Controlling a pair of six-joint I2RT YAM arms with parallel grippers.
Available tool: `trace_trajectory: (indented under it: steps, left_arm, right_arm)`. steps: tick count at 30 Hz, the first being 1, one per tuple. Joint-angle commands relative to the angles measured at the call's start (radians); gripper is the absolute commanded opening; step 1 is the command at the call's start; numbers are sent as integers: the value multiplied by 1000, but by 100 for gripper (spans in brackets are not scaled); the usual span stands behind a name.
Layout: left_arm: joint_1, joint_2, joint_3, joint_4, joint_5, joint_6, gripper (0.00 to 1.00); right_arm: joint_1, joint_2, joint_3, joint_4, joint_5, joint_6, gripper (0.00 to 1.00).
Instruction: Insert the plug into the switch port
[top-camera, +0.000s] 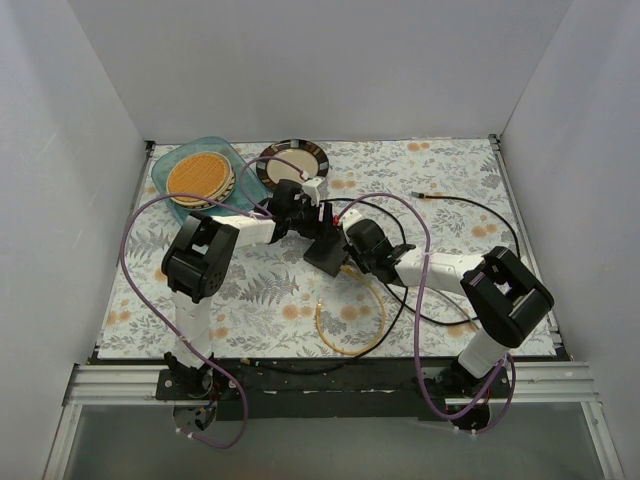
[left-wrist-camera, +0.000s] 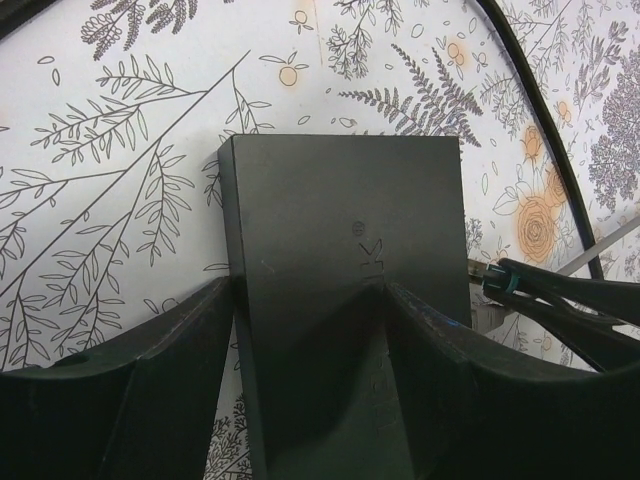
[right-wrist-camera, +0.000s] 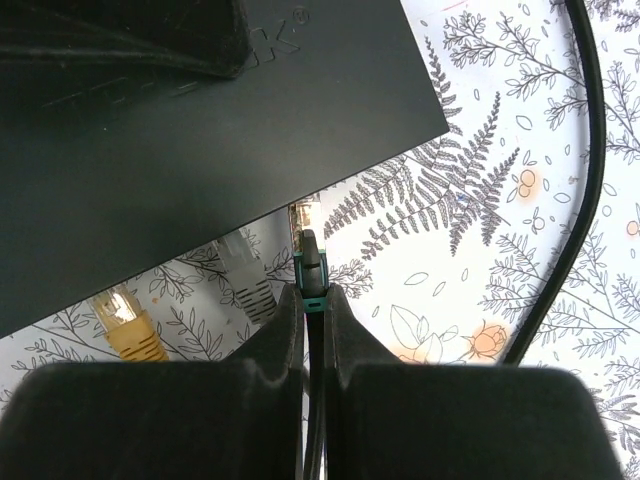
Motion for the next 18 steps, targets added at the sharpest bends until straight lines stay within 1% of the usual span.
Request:
trace_trajectory:
  steps: [1, 7, 11, 18]
  left_arm:
    - [-103, -17, -66, -157, 285, -93, 59]
    - [-103, -18, -39, -129, 301, -91, 59]
    - [-105, -18, -16, -129, 334, -91, 59]
    - [-129, -18, -11, -132, 368, -77, 58]
  right_arm:
    - [20, -37, 33, 463, -34, -9, 1]
    - [20, -36, 26, 491, -186, -80, 1]
    - [20, -11, 56, 443, -206, -92, 1]
    - [20, -5, 58, 454, -225, -91, 1]
